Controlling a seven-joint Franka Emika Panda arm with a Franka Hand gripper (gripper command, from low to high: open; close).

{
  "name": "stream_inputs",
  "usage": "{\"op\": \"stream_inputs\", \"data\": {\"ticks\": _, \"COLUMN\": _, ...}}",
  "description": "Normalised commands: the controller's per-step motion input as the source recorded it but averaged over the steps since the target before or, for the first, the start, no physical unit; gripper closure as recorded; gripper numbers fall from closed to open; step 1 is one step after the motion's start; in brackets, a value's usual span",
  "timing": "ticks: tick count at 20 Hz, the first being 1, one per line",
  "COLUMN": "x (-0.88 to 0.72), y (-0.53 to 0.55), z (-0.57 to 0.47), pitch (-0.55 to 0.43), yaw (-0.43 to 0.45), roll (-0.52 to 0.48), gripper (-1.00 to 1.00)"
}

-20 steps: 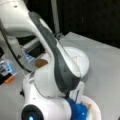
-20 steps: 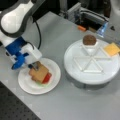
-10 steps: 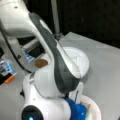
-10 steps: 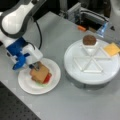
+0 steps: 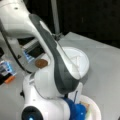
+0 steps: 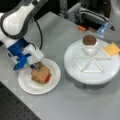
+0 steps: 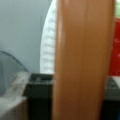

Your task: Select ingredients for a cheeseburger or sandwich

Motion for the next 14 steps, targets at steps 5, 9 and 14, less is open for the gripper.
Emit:
{"op": "stream_inputs", "data": {"ticks": 5, "x": -0.22, "y": 0.11, "z": -0.06, "pitch": -0.242, "yaw": -0.051, "roll": -0.039, "gripper": -1.00}}
{"op": "stream_inputs", "data": {"ticks": 9, "x": -0.23, "y": 0.05, "z": -0.05, "pitch": -0.248, "yaw": -0.048, "roll": 0.000, "gripper": -1.00}}
{"op": "stream_inputs", "data": {"ticks": 14, "x": -0.19, "y": 0.06, "z": -0.04, "pitch": -0.226, "yaw": -0.048, "roll": 0.009, "gripper": -1.00}}
